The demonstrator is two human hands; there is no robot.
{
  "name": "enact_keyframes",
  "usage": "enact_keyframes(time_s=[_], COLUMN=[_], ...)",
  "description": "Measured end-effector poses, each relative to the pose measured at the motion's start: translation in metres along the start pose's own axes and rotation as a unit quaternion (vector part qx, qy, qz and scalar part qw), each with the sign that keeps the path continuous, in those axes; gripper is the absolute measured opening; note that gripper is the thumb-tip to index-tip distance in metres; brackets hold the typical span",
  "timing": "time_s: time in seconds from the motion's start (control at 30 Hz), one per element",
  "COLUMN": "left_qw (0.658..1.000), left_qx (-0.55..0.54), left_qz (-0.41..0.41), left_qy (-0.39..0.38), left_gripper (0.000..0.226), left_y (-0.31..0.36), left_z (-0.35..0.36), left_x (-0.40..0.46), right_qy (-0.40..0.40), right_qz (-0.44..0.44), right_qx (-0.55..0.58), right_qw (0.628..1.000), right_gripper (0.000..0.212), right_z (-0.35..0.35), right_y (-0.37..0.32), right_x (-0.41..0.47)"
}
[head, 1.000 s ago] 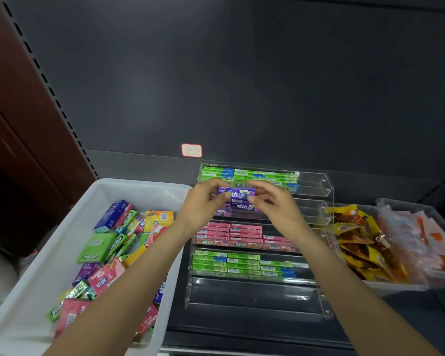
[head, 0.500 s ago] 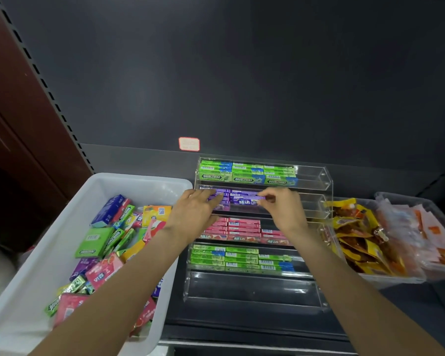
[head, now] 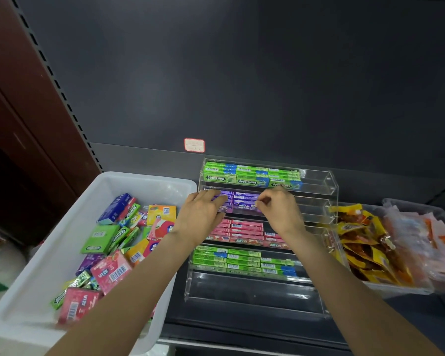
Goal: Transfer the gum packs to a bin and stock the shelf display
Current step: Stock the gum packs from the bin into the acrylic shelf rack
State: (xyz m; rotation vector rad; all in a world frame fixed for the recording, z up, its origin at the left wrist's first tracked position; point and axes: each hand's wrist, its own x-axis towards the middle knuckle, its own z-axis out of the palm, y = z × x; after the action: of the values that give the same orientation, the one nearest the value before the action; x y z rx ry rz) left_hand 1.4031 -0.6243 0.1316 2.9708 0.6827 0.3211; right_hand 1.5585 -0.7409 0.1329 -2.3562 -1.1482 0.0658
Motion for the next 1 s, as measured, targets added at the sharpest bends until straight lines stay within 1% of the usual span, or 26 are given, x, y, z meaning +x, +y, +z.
enact_keyframes(time_s=[0.07, 0.17, 0.27, 0.37, 0.47, 0.53, 0.6, 0.7, 0.83, 0.9, 1.0], left_qw=[0.999, 0.991, 0.98, 0.97, 0.959, 0.951, 0.947, 0.945, 0.944, 0.942, 0.944], left_qx=[-0.035, -0.085, -0.124, -0.153, -0.169, -0.173, -0.18, -0.2, -0.206, -0.213, -0.222], left_qz=[-0.013, -0.054, -0.102, -0.155, -0.213, -0.249, -0.266, -0.254, -0.215, -0.204, -0.188], left_qy=[0.028, 0.09, 0.113, 0.109, 0.083, 0.057, 0.024, -0.049, -0.14, -0.159, -0.159], left_gripper=[0.038, 0.029, 0.021, 0.02, 0.024, 0.03, 0.039, 0.057, 0.081, 0.091, 0.096], left_y=[0.0, -0.011, -0.035, -0.07, -0.111, -0.141, -0.169, -0.198, -0.217, -0.221, -0.225], left_z=[-0.003, -0.008, -0.015, -0.02, -0.023, -0.024, -0.023, -0.015, 0.007, 0.018, 0.028], left_x=[-0.007, -0.026, -0.052, -0.077, -0.099, -0.111, -0.12, -0.126, -0.13, -0.133, -0.138], right_qy=[0.018, 0.042, 0.022, -0.01, -0.043, -0.063, -0.087, -0.126, -0.185, -0.215, -0.249], right_qz=[-0.023, -0.079, -0.116, -0.125, -0.127, -0.116, -0.1, -0.066, -0.017, -0.006, -0.011], right_qx=[-0.024, -0.001, 0.051, 0.129, 0.172, 0.175, 0.175, 0.161, 0.073, 0.055, 0.029], right_qw=[0.999, 0.996, 0.992, 0.984, 0.976, 0.976, 0.976, 0.977, 0.98, 0.975, 0.968], right_gripper=[0.014, 0.018, 0.018, 0.017, 0.018, 0.02, 0.024, 0.034, 0.045, 0.048, 0.054], right_z=[-0.001, 0.001, 0.01, 0.027, 0.05, 0.069, 0.09, 0.125, 0.167, 0.18, 0.194], right_y=[-0.006, -0.025, -0.053, -0.089, -0.126, -0.149, -0.169, -0.192, -0.208, -0.214, -0.22], right_x=[-0.006, -0.019, -0.026, -0.033, -0.037, -0.037, -0.036, -0.034, -0.032, -0.032, -0.028])
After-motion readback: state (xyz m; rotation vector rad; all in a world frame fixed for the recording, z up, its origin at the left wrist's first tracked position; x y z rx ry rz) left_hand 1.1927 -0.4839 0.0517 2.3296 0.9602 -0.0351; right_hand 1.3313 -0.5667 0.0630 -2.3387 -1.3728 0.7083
